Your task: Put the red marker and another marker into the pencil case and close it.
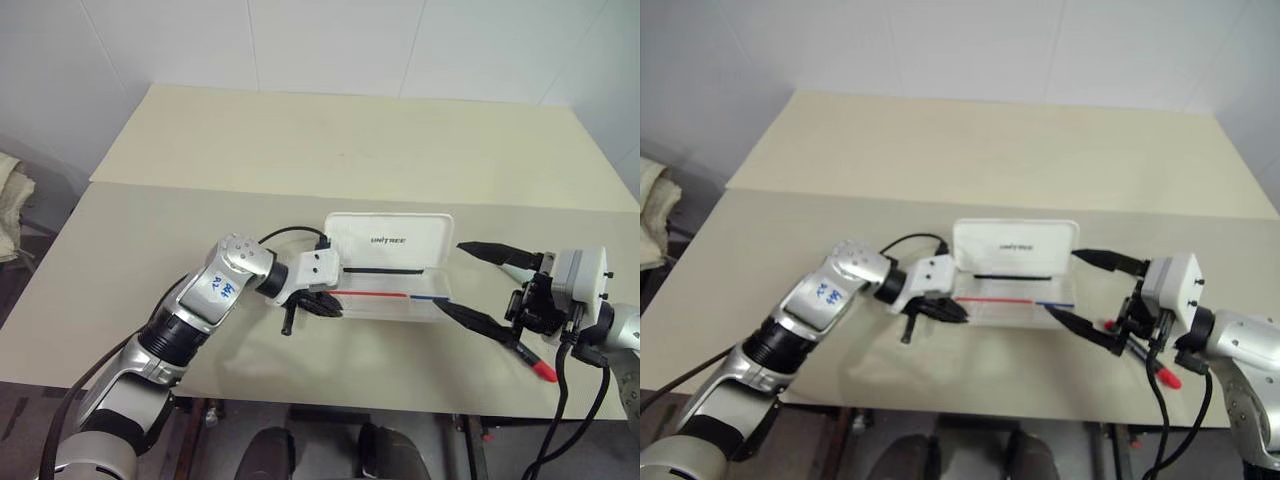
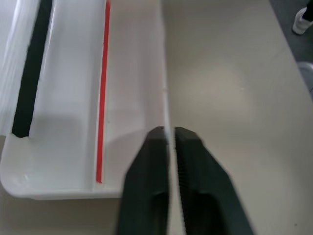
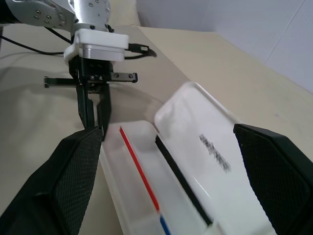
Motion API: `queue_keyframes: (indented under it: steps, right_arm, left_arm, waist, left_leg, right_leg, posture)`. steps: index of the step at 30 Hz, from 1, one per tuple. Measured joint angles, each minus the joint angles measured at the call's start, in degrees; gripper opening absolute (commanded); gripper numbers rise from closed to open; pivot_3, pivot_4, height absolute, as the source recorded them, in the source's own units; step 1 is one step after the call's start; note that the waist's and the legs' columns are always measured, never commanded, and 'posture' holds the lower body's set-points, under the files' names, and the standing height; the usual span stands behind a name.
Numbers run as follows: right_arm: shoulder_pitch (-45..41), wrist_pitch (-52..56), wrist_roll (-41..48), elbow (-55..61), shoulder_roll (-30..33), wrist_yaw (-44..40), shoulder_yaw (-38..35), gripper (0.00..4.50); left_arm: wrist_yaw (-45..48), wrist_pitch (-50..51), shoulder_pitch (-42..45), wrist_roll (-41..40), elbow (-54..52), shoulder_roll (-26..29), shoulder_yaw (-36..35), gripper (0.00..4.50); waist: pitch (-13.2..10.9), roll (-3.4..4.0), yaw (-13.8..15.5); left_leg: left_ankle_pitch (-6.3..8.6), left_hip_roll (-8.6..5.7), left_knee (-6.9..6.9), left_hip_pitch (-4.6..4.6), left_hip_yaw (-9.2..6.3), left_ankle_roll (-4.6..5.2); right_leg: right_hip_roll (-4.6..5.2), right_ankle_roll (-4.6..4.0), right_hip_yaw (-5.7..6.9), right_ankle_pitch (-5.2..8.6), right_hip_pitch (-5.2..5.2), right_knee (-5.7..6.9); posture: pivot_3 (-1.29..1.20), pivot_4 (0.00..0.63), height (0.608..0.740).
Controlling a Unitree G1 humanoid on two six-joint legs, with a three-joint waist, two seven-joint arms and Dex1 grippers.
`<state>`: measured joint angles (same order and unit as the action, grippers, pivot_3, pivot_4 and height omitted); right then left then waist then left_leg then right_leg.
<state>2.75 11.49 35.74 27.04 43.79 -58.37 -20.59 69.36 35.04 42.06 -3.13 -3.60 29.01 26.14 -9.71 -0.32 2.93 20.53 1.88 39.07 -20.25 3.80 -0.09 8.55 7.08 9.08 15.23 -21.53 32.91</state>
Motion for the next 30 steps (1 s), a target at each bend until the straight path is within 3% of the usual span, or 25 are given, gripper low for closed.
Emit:
queue_keyframes:
  steps: [9,14,23,30]
  right_arm:
    - [-0.89,0.44,0.06,-0.07,0.0,0.26,0.03,4.5]
    - [-1.78,0.84,0.07,-0.15,-0.02,0.25,0.45,4.5]
    - [0.17,1.42,0.37,-2.09,-0.11,-0.87,1.13,4.5]
    - [6.97,1.01,-0.54,-11.42,5.03,-7.44,-5.05,4.5]
  left_arm:
    - [-1.11,3.86,0.0,-1.63,-0.86,-1.03,0.06,4.44]
    - [-1.41,3.97,-0.21,-4.48,-2.32,-1.33,-2.11,4.44]
    - [-0.83,-4.16,-4.64,-13.9,-1.67,-1.76,-14.66,4.44]
    - [6.62,-17.34,-11.23,-20.02,4.67,4.33,-26.02,4.44]
  waist:
    - [0.0,0.0,-0.06]
    - [0.0,0.0,-0.02]
    - [0.0,0.0,0.01]
    - [0.0,0.01,-0.32]
  left_leg:
    - [0.0,0.01,0.02,0.02,0.01,0.0]
    - [0.0,0.01,0.02,0.01,-0.02,0.0]
    - [0.0,0.0,0.03,0.01,-0.02,0.0]
    - [0.0,0.01,0.01,0.06,0.05,0.01]
  right_leg:
    - [-0.01,-0.01,-0.04,0.0,0.0,0.0]
    - [-0.01,-0.01,-0.03,0.0,0.0,0.0]
    - [0.0,0.0,-0.02,0.0,0.02,0.0]
    - [0.0,-0.01,-0.03,0.0,0.02,0.0]
  posture:
    - [0.0,0.15,0.74]
    - [0.0,0.15,0.74]
    - [0.0,0.15,0.74]
    - [0.0,0.15,0.74]
